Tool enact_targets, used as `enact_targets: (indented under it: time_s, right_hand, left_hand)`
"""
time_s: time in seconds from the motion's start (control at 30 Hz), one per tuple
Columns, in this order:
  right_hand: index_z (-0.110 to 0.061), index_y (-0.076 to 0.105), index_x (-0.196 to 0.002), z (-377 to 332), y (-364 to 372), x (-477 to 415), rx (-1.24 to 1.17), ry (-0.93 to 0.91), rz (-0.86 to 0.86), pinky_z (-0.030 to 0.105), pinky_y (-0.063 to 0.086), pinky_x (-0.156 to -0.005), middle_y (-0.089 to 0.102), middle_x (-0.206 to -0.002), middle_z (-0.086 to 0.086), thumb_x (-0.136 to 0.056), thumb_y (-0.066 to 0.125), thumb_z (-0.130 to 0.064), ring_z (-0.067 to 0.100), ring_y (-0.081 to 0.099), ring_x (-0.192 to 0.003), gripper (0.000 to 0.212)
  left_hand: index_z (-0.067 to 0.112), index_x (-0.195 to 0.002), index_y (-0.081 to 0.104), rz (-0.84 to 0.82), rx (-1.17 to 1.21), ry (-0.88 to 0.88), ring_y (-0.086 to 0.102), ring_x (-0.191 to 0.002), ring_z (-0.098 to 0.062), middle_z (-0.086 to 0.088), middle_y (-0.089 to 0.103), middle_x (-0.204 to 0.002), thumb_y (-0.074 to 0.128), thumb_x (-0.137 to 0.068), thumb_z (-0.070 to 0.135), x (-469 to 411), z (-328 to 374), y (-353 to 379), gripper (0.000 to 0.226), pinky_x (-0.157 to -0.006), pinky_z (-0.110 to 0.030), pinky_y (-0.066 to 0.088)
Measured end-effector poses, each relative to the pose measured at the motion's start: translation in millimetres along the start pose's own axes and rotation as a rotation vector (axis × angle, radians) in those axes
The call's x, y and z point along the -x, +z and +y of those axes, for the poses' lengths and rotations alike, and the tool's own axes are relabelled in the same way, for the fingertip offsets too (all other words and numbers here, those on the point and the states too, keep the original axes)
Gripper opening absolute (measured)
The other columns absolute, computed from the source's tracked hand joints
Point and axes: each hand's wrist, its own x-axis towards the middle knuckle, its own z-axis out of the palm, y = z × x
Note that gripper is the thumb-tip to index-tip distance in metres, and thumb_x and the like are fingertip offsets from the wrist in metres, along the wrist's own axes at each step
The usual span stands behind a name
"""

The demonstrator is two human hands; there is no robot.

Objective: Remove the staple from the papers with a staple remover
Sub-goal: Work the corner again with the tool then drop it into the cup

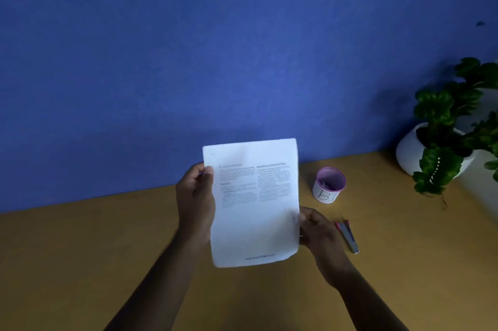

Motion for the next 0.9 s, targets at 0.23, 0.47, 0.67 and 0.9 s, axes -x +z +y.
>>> enact_targets:
  time_s: [0.23,0.47,0.67,0.9]
  right_hand:
    - [-0.026,0.078,-0.106,5.9,6.7,-0.4,0.242,0.07,0.141,0.031,0.068,-0.07,0.084,-0.099,-0.012,-0.109,0.06,-0.016,0.019,0.082,-0.087,0.021]
    - [-0.026,0.074,-0.102,30.8,10.4,-27.4,0.27,0.141,0.296,0.043,0.068,-0.079,0.08,-0.102,-0.001,-0.108,0.059,-0.01,0.022,0.08,-0.09,0.023]
    - [-0.02,0.079,-0.107,58.9,7.8,-48.9,0.353,0.231,0.34,0.047,0.067,-0.077,0.08,-0.098,-0.002,-0.107,0.056,-0.006,0.023,0.078,-0.085,0.027]
    - [-0.018,0.076,-0.111,74.0,2.9,-71.6,0.518,0.315,0.341,0.03,0.058,-0.059,0.076,-0.096,0.001,-0.107,0.059,-0.015,0.02,0.074,-0.081,0.018]
  left_hand:
    - [0.029,-0.094,0.073,0.076,-0.043,-0.044,0.071,-0.077,-0.005,0.011,0.078,-0.086,0.059,-0.112,0.025,-36.2,-38.5,2.4,0.023,-0.066,-0.027,0.051]
    - [0.007,-0.133,0.066,-0.231,-0.284,-0.557,0.077,-0.103,-0.04,-0.021,0.077,-0.122,0.068,-0.104,0.015,-8.5,-118.6,2.3,0.03,-0.085,-0.058,0.066]
    - [0.012,-0.142,0.065,-0.269,-0.424,-0.523,0.077,-0.102,-0.036,-0.013,0.078,-0.115,0.06,-0.088,0.001,24.3,-153.5,8.2,0.056,-0.083,-0.053,0.069]
    - [0.021,-0.13,0.078,-0.271,-0.55,-0.509,0.074,-0.089,-0.021,0.0,0.08,-0.101,0.062,-0.088,0.009,20.3,-164.5,10.9,0.046,-0.067,-0.025,0.053]
